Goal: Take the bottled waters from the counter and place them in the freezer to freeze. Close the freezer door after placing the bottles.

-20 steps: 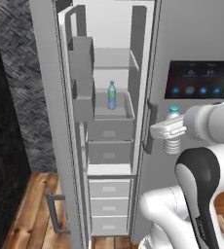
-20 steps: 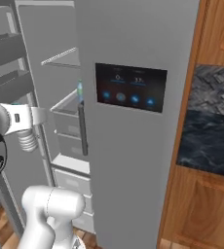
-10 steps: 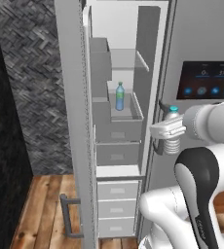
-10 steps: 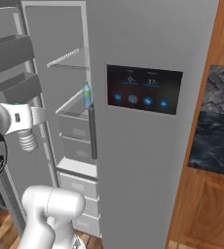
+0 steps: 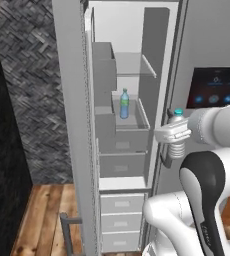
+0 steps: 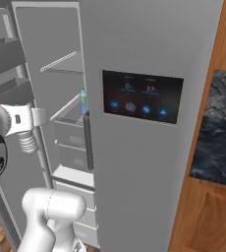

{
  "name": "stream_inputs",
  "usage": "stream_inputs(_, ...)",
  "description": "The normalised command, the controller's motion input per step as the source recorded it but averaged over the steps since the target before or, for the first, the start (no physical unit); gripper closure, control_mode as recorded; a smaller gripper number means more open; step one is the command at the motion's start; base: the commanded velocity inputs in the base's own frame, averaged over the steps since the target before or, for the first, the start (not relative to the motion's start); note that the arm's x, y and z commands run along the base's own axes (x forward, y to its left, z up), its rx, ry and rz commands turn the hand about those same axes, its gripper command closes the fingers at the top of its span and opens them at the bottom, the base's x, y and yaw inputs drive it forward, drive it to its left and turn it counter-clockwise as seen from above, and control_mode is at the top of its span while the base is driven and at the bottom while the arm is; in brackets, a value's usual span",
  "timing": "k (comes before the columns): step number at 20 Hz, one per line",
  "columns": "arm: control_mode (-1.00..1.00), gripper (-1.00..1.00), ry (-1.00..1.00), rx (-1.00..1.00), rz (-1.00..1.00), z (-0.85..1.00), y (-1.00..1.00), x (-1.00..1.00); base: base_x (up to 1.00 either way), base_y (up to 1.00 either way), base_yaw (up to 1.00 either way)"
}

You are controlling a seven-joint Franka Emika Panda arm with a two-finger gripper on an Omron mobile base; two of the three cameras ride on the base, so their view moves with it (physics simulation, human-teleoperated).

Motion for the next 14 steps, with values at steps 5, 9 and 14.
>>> stream_inputs(5, 1.0, 1.0, 0.0, 0.0, 0.0, 0.0, 0.0, 0.0, 0.18, 0.18, 0.0)
stream_inputs(9, 1.0, 1.0, 0.0, 0.0, 0.0, 0.0, 0.0, 0.0, 0.13, 0.15, 0.0)
stream_inputs(14, 1.0, 1.0, 0.0, 0.0, 0.0, 0.0, 0.0, 0.0, 0.16, 0.13, 0.0)
